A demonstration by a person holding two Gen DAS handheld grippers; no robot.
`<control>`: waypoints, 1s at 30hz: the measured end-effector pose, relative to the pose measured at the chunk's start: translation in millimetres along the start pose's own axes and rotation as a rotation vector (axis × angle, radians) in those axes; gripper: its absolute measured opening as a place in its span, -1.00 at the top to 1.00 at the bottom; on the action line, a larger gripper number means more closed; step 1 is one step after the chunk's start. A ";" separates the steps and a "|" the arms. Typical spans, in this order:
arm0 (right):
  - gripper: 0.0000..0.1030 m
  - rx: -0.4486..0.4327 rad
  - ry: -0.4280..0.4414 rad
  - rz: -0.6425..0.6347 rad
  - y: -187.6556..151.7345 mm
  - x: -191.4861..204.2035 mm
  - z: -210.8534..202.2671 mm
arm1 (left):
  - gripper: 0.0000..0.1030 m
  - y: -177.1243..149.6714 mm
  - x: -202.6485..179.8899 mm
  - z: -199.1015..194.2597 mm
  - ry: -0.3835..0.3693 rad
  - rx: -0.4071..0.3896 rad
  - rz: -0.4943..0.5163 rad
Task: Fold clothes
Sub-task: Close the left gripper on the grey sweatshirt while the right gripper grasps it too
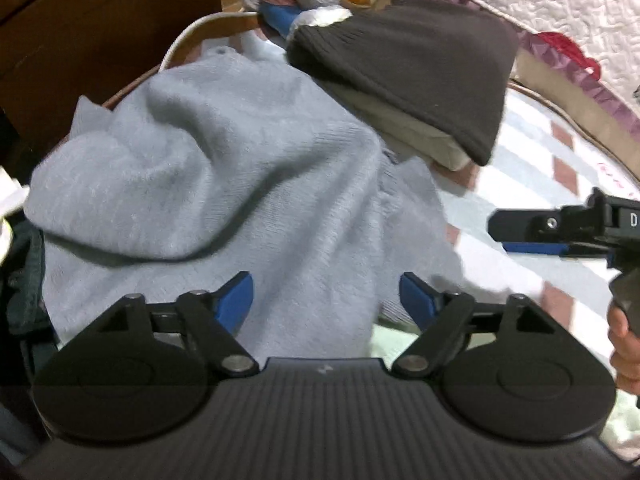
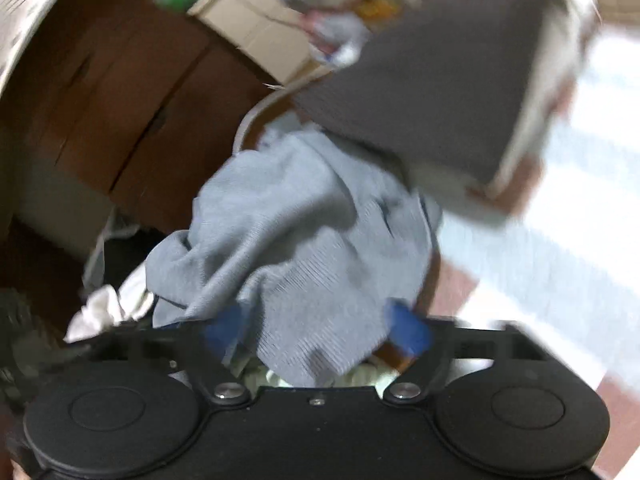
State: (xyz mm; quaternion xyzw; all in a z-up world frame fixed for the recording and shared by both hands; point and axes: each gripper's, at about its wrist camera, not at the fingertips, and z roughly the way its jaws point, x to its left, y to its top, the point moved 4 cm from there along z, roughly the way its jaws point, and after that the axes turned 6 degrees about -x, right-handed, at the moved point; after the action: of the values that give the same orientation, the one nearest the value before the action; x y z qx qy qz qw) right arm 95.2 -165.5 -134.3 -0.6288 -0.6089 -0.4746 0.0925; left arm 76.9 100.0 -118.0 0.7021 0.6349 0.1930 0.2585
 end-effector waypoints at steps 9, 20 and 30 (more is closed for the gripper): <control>-0.28 0.065 0.082 0.336 -25.9 -43.5 67.2 | 0.68 -2.5 11.5 -7.3 0.102 -0.035 0.085; 0.84 -0.173 0.270 0.117 16.4 32.9 11.5 | -0.49 -16.8 -8.0 16.4 0.067 0.039 0.205; 0.88 -0.211 0.312 0.040 32.8 46.6 -16.6 | 0.79 12.9 18.7 0.6 0.297 -0.194 0.168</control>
State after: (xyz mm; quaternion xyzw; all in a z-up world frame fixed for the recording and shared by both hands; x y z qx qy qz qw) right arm 106.2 -153.3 -77.2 -0.5658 -0.5215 -0.6256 0.1290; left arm 89.8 117.6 -111.8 0.6883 0.5835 0.3756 0.2114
